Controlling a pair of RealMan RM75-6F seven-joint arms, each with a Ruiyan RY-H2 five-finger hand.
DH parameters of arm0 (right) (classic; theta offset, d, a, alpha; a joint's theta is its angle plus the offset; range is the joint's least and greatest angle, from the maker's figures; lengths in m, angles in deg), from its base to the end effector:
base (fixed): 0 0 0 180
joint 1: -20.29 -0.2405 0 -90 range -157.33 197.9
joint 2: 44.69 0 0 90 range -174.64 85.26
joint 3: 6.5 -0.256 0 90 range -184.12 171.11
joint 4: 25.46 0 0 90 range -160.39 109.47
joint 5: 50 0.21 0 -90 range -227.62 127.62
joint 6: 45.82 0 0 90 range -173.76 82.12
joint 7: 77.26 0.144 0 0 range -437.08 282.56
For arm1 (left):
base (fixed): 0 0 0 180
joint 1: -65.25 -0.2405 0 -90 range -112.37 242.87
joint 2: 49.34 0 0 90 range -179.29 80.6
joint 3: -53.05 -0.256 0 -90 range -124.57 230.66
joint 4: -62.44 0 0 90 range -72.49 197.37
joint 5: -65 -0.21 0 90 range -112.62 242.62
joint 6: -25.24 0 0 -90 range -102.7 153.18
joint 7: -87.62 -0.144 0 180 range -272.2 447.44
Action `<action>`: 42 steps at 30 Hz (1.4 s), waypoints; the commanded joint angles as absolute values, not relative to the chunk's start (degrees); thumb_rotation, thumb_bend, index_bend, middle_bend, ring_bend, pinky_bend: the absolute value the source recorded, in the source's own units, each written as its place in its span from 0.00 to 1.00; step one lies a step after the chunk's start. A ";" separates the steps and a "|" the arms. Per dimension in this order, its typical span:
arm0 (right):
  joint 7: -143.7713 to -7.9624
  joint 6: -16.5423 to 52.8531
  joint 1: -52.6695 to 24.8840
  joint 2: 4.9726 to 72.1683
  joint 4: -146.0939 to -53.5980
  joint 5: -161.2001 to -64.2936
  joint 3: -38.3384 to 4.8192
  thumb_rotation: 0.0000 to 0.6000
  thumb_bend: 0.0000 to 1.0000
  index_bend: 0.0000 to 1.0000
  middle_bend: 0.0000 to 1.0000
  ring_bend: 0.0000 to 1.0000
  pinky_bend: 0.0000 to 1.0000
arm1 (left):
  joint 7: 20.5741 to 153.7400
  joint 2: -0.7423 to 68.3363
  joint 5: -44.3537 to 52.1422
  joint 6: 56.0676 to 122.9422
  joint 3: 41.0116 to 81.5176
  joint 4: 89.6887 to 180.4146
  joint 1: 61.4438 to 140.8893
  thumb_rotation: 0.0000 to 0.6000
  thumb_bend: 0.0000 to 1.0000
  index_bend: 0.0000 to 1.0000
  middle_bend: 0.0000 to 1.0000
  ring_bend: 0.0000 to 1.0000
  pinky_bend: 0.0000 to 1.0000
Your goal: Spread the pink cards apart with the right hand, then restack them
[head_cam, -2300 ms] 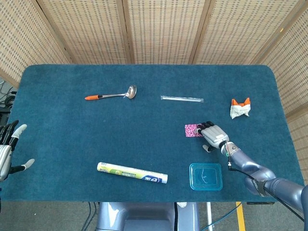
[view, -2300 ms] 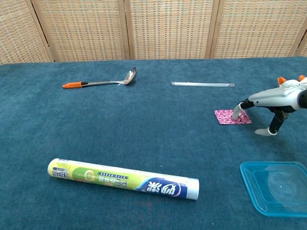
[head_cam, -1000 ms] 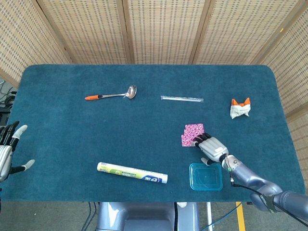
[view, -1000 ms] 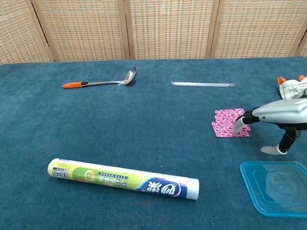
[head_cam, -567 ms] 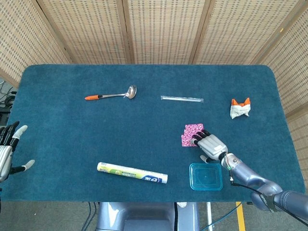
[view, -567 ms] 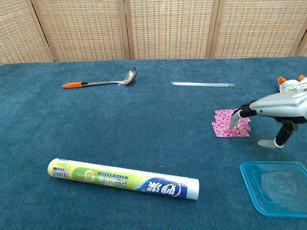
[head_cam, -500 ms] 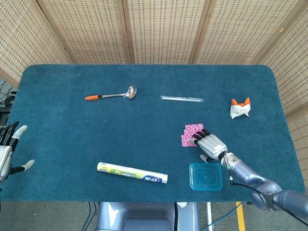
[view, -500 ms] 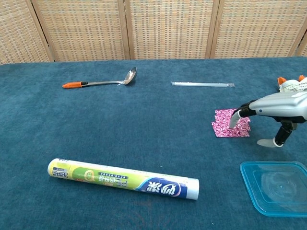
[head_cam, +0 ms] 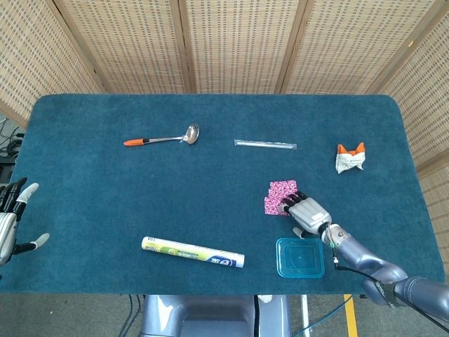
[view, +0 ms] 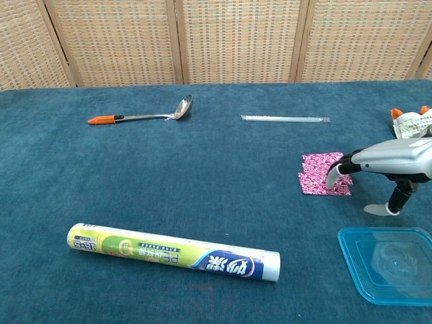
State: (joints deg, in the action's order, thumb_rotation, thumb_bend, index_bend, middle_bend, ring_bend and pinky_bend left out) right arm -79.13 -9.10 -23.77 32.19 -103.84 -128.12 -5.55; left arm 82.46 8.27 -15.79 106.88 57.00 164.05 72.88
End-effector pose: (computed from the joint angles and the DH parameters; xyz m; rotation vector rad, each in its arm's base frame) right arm -0.2339 -0.3363 0.0092 2.1817 -0.9633 0.5108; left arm -0.2904 0.1965 0.1785 -1.3875 -0.9123 -0.8495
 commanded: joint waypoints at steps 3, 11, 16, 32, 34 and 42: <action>-79.25 -8.42 -23.23 31.79 -104.91 -128.68 -5.08 1.00 0.47 0.20 0.13 0.00 0.00 | 82.41 8.33 -15.89 106.81 57.03 164.03 72.99 1.00 0.14 0.08 0.00 0.00 0.00; -79.72 -7.72 -22.46 31.17 -106.67 -129.36 -4.27 1.00 0.47 0.20 0.13 0.00 0.00 | 82.50 8.38 -15.80 106.64 57.00 163.90 73.04 1.00 0.14 0.08 0.00 0.00 0.00; -80.42 -6.79 -21.68 30.22 -108.57 -129.85 -3.61 1.00 0.47 0.20 0.13 0.00 0.00 | 82.65 8.41 -15.74 106.65 57.04 163.69 73.04 1.00 0.14 0.08 0.00 0.00 0.00; -81.10 -6.64 -23.74 28.40 -109.40 -129.30 -6.82 1.00 0.47 0.20 0.13 0.00 0.00 | 82.77 8.52 -15.98 106.82 56.92 163.61 72.96 1.00 0.14 0.08 0.00 0.00 0.00; -80.92 -7.42 -24.21 28.69 -108.69 -128.86 -7.10 1.00 0.47 0.20 0.13 0.00 0.00 | 82.78 8.53 -16.00 106.83 56.91 163.62 72.95 1.00 0.14 0.08 0.00 0.00 0.00; -80.45 -10.32 -25.63 30.31 -105.33 -127.74 -7.30 1.00 0.47 0.20 0.13 0.00 0.00 | 82.81 8.48 -15.87 106.88 56.82 163.58 72.78 1.00 0.14 0.08 0.00 0.00 0.00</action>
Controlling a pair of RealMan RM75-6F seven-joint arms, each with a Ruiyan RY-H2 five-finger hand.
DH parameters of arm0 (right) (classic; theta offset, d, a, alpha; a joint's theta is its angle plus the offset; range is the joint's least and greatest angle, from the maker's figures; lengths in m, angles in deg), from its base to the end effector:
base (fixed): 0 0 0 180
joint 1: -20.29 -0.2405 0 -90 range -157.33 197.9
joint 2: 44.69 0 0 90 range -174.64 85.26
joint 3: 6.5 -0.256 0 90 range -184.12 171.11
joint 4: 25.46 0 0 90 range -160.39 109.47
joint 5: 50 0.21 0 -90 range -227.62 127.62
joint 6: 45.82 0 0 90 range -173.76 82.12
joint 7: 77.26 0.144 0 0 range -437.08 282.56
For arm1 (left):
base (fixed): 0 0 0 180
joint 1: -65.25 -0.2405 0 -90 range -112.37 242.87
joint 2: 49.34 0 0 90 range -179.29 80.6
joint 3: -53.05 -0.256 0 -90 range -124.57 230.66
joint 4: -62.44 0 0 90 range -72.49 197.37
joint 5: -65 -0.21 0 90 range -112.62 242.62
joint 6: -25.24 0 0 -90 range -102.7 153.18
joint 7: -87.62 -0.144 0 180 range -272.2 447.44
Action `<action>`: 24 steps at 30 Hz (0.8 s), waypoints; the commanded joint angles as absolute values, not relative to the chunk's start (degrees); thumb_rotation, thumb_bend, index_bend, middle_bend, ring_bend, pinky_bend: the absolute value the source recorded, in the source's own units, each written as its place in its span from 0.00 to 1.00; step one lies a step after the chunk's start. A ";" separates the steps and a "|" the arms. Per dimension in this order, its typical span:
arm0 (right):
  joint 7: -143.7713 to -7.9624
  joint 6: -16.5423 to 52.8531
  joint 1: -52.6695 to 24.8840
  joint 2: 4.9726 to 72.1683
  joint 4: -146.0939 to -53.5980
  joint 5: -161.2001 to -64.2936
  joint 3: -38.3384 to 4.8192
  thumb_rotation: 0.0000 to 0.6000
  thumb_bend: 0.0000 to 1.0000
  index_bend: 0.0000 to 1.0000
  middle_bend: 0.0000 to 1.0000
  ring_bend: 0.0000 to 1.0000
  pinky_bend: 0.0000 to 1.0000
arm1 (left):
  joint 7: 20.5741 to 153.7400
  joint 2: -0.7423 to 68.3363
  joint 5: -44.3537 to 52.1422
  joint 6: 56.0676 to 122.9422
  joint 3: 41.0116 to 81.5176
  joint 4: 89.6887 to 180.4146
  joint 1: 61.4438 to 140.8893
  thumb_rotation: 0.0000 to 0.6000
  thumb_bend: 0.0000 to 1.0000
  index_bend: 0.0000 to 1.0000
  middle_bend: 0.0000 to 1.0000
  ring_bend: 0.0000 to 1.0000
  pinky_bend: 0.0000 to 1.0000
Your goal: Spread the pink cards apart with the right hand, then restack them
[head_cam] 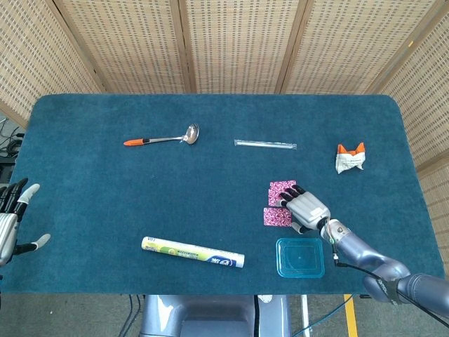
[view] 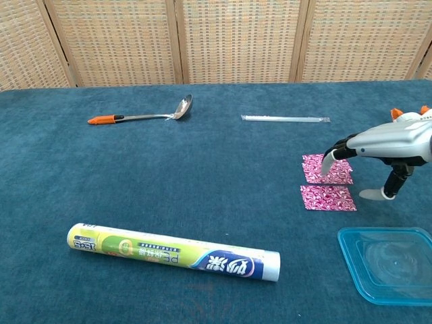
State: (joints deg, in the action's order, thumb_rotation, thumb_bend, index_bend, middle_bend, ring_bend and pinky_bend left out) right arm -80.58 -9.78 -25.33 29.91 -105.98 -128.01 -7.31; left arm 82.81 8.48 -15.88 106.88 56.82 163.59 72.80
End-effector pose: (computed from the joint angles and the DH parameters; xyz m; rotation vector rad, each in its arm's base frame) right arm -0.2172 -0.3469 0.0209 2.1933 -0.9061 0.5334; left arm -0.2923 0.1956 0.1776 -1.3877 -0.9159 -0.8481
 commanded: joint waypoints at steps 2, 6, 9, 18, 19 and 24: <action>-80.36 -10.78 -25.81 30.62 -104.65 -127.55 -7.27 1.00 0.47 0.20 0.13 0.00 0.00 | 82.80 8.46 -15.82 106.86 56.81 163.57 72.77 1.00 0.14 0.08 0.00 0.00 0.00; -80.11 -11.04 -25.91 31.14 -103.58 -127.46 -7.19 1.00 0.47 0.20 0.13 0.00 0.00 | 82.78 8.52 -15.70 106.74 56.82 163.51 72.79 1.00 0.14 0.08 0.00 0.00 0.00; -80.02 -11.08 -25.96 31.53 -102.72 -127.51 -7.14 1.00 0.47 0.20 0.13 0.00 0.00 | 82.76 8.59 -15.71 106.59 56.80 163.49 72.87 1.00 0.14 0.08 0.00 0.00 0.00; -79.42 -10.99 -25.88 32.46 -100.18 -128.16 -6.73 1.00 0.47 0.20 0.13 0.00 0.00 | 82.65 8.62 -15.47 106.55 56.87 163.39 72.87 1.00 0.14 0.08 0.00 0.00 0.00; -79.61 -10.89 -25.92 32.66 -99.64 -128.52 -6.58 1.00 0.47 0.20 0.13 0.00 0.00 | 82.61 8.66 -15.61 106.52 56.86 163.47 72.93 1.00 0.14 0.08 0.00 0.00 0.00; -79.48 -10.45 -26.00 33.08 -98.67 -129.16 -6.57 1.00 0.47 0.20 0.13 0.00 0.00 | 82.47 8.60 -15.59 106.64 56.87 163.65 72.88 1.00 0.14 0.08 0.00 0.00 0.00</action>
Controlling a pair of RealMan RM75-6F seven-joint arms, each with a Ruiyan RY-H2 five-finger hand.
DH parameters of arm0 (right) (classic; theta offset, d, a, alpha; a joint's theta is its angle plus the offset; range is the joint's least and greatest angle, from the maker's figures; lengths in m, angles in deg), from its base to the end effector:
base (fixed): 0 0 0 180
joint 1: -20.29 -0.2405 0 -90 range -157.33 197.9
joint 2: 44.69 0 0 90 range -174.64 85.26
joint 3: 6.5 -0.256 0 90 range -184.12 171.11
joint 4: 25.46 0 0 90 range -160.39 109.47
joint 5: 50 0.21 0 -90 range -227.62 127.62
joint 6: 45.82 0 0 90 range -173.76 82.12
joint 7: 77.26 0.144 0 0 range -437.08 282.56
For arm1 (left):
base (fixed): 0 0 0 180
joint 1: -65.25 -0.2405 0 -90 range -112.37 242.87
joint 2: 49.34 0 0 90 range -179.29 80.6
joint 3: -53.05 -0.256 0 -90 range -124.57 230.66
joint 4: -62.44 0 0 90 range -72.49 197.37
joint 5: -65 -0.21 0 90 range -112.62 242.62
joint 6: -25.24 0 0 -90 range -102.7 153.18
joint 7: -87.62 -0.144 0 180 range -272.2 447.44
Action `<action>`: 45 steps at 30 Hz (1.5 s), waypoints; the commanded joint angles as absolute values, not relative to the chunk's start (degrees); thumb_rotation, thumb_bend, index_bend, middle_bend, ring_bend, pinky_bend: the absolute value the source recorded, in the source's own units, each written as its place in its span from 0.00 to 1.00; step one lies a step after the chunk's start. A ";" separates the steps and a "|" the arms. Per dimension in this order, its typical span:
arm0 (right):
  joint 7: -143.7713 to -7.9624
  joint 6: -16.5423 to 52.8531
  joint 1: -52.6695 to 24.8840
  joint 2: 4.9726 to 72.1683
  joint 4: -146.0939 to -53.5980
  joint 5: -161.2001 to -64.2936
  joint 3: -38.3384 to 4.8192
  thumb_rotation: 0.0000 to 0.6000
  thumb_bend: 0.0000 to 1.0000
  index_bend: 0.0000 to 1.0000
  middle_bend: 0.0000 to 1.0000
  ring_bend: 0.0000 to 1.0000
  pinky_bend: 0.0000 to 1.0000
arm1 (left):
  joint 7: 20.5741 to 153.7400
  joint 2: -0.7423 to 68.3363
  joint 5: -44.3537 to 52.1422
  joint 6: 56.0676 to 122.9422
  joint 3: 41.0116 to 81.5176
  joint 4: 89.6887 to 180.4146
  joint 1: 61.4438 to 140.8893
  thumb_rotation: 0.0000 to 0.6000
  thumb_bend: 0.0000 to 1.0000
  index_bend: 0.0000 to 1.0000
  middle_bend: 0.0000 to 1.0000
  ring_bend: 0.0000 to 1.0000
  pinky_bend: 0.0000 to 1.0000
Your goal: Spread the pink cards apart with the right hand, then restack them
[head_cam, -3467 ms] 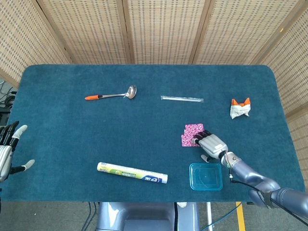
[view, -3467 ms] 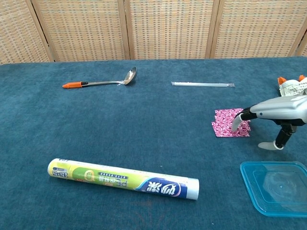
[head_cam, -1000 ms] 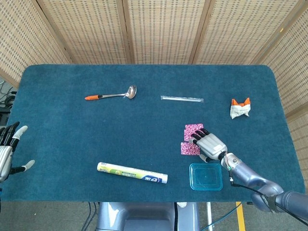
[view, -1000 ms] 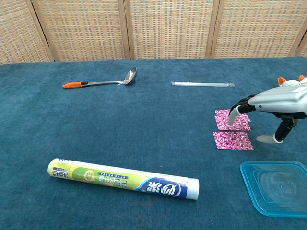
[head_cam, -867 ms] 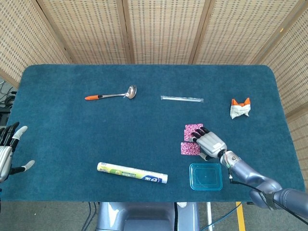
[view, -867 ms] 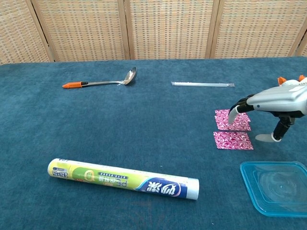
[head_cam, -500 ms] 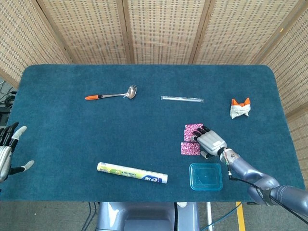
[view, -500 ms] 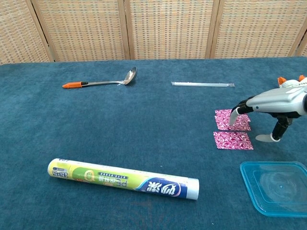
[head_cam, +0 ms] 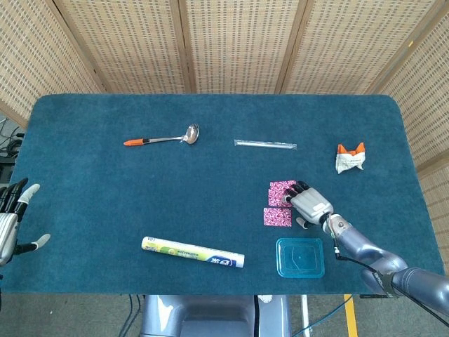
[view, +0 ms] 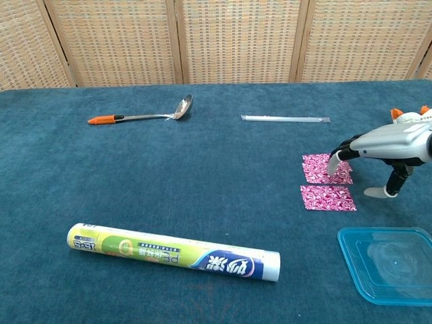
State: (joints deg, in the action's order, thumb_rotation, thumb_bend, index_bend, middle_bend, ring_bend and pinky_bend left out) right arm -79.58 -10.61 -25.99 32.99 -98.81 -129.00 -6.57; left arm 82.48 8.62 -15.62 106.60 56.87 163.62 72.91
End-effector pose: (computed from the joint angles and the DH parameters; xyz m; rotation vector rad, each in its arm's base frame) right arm -0.2329 -0.3620 0.0162 2.1776 -0.8591 0.4780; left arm -0.2924 0.1963 0.1765 -1.3889 -0.9179 -0.8429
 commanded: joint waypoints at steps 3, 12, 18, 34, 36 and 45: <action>-79.32 -10.25 -25.99 33.27 -98.28 -129.55 -6.46 1.00 0.47 0.21 0.13 0.00 0.00 | 82.40 8.56 -15.58 106.75 56.84 163.71 72.78 1.00 0.14 0.08 0.00 0.00 0.00; -78.71 -9.84 -25.91 34.17 -97.00 -130.70 -5.98 1.00 0.47 0.21 0.13 0.00 0.00 | 82.34 8.38 -15.59 107.07 56.79 163.93 72.55 1.00 0.14 0.08 0.00 0.00 0.00; -78.37 -9.72 -25.99 34.45 -96.40 -131.13 -5.90 1.00 0.47 0.21 0.13 0.00 0.00 | 82.32 8.36 -15.70 107.22 56.78 164.05 72.47 1.00 0.14 0.08 0.00 0.00 0.00; -77.79 -9.60 -25.95 35.28 -95.52 -131.85 -5.50 1.00 0.47 0.22 0.13 0.00 0.00 | 82.45 8.24 -15.90 107.38 56.81 164.13 72.39 1.00 0.14 0.08 0.00 0.00 0.00; -77.79 -9.49 -26.06 35.29 -95.75 -131.97 -5.60 1.00 0.47 0.22 0.13 0.00 0.00 | 82.45 8.26 -15.86 107.34 56.79 164.09 72.38 1.00 0.14 0.08 0.00 0.00 0.00; -78.52 -10.24 -27.00 35.75 -96.53 -131.60 -6.20 1.00 0.47 0.22 0.13 0.00 0.00 | 82.82 8.18 -15.78 107.34 56.76 163.79 72.26 1.00 0.14 0.08 0.00 0.00 0.00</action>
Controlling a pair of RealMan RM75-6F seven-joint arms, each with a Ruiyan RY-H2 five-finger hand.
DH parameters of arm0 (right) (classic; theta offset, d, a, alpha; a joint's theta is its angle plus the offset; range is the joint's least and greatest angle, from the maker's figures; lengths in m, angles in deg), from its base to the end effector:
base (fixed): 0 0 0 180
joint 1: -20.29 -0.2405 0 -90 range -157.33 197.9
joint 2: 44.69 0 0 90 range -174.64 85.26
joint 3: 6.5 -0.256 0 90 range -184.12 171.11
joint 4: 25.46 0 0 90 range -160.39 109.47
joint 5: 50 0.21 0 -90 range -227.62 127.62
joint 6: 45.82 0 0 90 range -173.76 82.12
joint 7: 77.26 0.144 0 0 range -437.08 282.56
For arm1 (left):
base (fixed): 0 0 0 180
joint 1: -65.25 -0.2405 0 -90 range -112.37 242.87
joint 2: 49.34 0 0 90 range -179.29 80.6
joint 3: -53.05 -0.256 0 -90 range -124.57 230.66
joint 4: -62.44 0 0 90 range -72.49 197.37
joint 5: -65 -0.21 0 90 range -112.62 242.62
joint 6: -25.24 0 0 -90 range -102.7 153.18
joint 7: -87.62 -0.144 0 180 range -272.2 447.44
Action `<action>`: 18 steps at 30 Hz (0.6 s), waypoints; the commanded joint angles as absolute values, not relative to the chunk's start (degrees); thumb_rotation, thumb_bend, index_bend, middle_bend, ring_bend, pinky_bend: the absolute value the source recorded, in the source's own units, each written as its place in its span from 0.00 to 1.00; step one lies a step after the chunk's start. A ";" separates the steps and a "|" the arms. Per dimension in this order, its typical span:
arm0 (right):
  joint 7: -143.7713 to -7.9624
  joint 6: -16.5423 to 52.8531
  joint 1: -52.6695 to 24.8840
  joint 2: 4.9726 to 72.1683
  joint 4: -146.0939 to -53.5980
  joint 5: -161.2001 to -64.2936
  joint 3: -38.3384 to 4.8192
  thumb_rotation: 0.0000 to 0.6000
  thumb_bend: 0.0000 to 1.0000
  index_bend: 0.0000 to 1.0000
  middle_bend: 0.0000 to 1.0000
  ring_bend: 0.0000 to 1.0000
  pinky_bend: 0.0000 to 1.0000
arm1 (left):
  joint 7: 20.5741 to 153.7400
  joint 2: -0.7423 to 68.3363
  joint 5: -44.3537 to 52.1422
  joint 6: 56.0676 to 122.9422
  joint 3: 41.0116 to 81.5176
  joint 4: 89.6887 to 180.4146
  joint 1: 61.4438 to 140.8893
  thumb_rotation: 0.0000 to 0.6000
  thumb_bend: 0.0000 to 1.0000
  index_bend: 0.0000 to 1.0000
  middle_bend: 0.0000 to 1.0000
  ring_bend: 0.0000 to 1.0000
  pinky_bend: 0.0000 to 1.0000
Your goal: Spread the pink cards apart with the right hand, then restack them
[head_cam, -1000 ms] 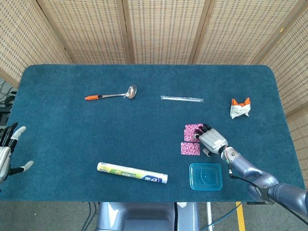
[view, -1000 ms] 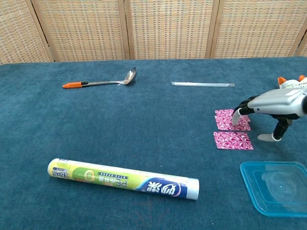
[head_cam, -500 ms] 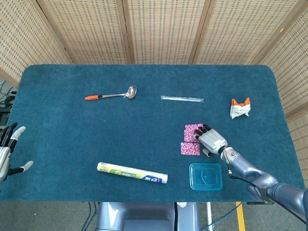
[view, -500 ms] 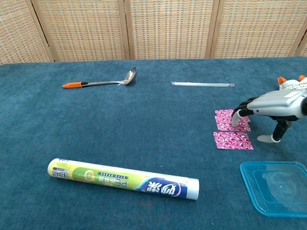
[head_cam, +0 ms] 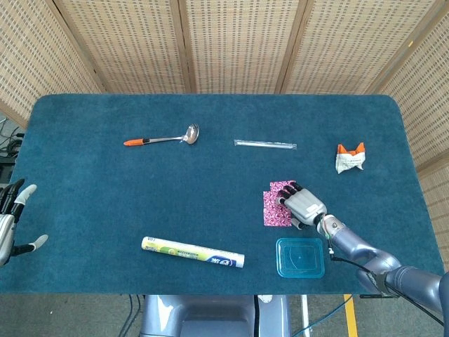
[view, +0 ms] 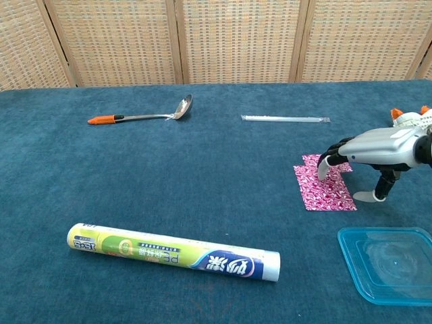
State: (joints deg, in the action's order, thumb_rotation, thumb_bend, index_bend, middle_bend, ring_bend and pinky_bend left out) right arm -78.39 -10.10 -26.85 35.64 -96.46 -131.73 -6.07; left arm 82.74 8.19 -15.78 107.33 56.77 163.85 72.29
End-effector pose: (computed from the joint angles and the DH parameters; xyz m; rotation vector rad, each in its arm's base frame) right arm -0.2263 -0.3628 0.0019 2.2204 -0.8197 0.4942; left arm -0.2933 0.1928 0.1798 -1.3776 -0.9156 -0.8431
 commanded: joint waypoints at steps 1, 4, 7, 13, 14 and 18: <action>-78.67 -10.40 -27.17 35.87 -96.53 -131.43 -6.36 1.00 0.47 0.22 0.13 0.00 0.00 | 82.96 8.18 -15.76 107.36 56.76 163.71 72.22 1.00 0.14 0.08 0.00 0.00 0.00; -79.32 -10.88 -27.62 36.19 -96.44 -130.77 -6.80 1.00 0.47 0.22 0.13 0.00 0.00 | 83.34 8.17 -15.68 107.37 56.74 163.41 72.12 1.00 0.14 0.08 0.00 0.00 0.00; -80.01 -11.37 -28.02 36.41 -96.46 -130.20 -7.09 1.00 0.47 0.22 0.13 0.00 0.00 | 83.57 8.07 -15.59 107.21 56.67 163.31 72.08 1.00 0.14 0.08 0.00 0.00 0.00; -81.62 -12.29 -29.04 36.99 -97.13 -129.26 -7.66 1.00 0.47 0.22 0.13 0.00 0.00 | 84.23 7.90 -15.54 107.19 56.58 162.99 71.90 1.00 0.14 0.08 0.00 0.00 0.00; -82.02 -12.47 -29.32 37.17 -97.34 -129.08 -7.82 1.00 0.47 0.22 0.13 0.00 0.00 | 84.41 7.88 -15.54 107.30 56.57 162.88 71.81 1.00 0.14 0.08 0.00 0.00 0.00; -83.20 -12.89 -29.91 37.49 -97.91 -128.15 -8.25 1.00 0.47 0.22 0.13 0.00 0.00 | 84.92 7.83 -15.60 107.52 56.52 162.53 71.58 1.00 0.14 0.08 0.00 0.00 0.00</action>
